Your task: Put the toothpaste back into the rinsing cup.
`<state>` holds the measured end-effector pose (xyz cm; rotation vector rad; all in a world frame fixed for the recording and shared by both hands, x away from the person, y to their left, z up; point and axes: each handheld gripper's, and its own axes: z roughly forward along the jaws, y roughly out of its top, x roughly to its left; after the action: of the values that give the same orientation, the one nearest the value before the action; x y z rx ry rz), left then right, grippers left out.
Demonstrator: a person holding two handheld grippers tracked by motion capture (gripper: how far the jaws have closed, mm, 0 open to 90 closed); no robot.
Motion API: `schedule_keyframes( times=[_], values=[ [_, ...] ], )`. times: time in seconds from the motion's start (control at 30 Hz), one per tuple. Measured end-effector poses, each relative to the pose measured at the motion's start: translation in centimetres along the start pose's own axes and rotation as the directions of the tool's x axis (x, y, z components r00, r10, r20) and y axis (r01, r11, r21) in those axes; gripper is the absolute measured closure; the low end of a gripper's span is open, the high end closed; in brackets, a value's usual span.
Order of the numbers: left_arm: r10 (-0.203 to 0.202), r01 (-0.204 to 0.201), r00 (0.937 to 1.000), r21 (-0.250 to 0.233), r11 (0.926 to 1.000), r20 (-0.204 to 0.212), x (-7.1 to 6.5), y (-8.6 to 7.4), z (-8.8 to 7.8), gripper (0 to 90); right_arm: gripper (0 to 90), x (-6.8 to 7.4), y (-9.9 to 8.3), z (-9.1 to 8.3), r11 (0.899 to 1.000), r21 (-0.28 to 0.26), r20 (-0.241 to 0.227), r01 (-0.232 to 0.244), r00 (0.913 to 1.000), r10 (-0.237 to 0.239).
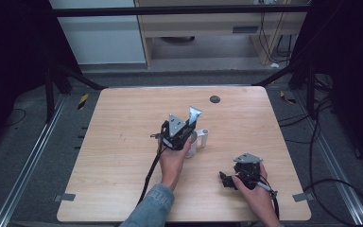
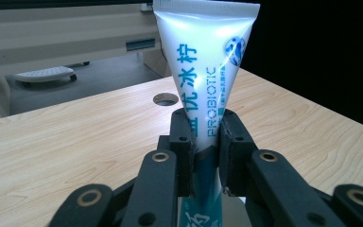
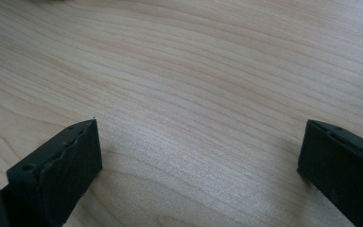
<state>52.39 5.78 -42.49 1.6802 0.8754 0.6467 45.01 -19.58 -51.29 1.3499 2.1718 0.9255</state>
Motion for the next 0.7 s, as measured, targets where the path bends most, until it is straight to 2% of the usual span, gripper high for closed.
schedule_keyframes(
  times=[0.3, 0.7],
  values=[
    [0.007, -0.007, 1.0, 0.007, 1.0, 0.001, -0.12, -0.31, -0.03, 77.5, 0.5, 0.01, 0.0, 0.0, 1.0, -0.001, -0.002, -0.001, 1.0, 0.001],
    [-0.007, 0.007, 1.0, 0.01, 0.9999, -0.001, -0.01, -0.73, 0.05, 77.4, 0.5, 0.02, 0.0, -0.01, 1.0, 0.001, -0.001, -0.003, 1.0, 0.003]
  ],
)
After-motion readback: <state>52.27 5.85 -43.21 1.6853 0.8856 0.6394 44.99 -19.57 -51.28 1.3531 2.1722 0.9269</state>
